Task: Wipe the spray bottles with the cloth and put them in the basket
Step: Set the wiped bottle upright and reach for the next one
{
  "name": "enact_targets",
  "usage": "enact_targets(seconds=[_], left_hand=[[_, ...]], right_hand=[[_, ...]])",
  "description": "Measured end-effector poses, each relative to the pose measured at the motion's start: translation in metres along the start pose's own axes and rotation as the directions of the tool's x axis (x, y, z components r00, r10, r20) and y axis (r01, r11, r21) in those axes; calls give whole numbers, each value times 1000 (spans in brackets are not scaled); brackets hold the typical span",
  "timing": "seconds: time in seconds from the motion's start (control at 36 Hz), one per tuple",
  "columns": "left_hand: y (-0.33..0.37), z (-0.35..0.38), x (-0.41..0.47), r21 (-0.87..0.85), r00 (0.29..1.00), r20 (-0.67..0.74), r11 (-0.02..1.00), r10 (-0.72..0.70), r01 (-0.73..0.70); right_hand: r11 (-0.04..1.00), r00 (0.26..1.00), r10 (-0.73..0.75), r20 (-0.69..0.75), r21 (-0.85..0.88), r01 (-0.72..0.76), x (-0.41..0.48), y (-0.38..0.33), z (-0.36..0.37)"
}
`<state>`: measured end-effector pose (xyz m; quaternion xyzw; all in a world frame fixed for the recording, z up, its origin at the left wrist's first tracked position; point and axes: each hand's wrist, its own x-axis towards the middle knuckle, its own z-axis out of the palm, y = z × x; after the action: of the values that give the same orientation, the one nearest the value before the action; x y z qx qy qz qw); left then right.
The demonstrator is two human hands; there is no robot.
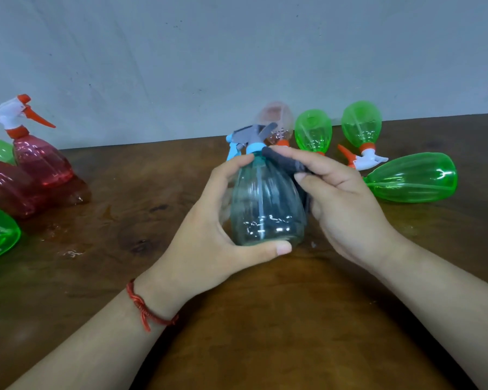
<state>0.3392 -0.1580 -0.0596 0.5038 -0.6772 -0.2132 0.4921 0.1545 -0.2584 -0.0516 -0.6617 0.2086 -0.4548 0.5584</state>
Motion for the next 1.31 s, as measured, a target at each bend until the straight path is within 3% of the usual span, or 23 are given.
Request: enact_targets(seconds=[0.08, 0.22, 0.33, 0.47, 0.61, 0.75, 0.92, 1.0, 1.17, 1.25, 1.31], left_hand=[[-1, -2, 1, -7, 1000, 27, 1000, 2, -1], [-3, -2, 3, 97, 998, 47, 994, 36, -40], [-5, -2, 3, 141, 997, 27, 987, 77, -80], [-12, -5, 6, 237, 996, -6, 967, 95, -91], [-16, -9, 7, 341, 999, -33, 940, 22, -9], [-20, -14, 9, 288, 979, -177, 946, -101, 150], [-19, -14, 9, 236, 961, -225, 949, -158, 211], [-19, -13, 9, 221, 963, -217, 953, -159, 207], [-9, -4, 5, 81, 993, -67, 991, -102, 107], [0, 0, 2, 3, 998, -22, 998, -64, 64], [2, -1, 2, -11, 998, 11, 998, -57, 58]], right_hand=[[993, 999, 22, -45, 119, -17, 0, -1, 1], [998, 998, -6, -56, 59, 10, 0, 4, -2], [986, 994, -101, -32, -134, 96, -3, 1, -1], [897, 978, -208, 22, -394, 200, -9, 0, 2], [782, 942, -290, 166, -526, 334, -14, 1, 3], [658, 882, -288, 372, -593, 465, -17, 4, 3], [603, 845, -320, 429, -596, 531, -16, 2, 1], [686, 875, -308, 375, -550, 477, -15, 2, -1], [894, 978, -174, 115, -399, 206, -6, 1, 0], [998, 999, -31, 12, -62, 31, -3, 0, 2], [986, 998, 55, -42, 157, -48, -2, -3, 3]])
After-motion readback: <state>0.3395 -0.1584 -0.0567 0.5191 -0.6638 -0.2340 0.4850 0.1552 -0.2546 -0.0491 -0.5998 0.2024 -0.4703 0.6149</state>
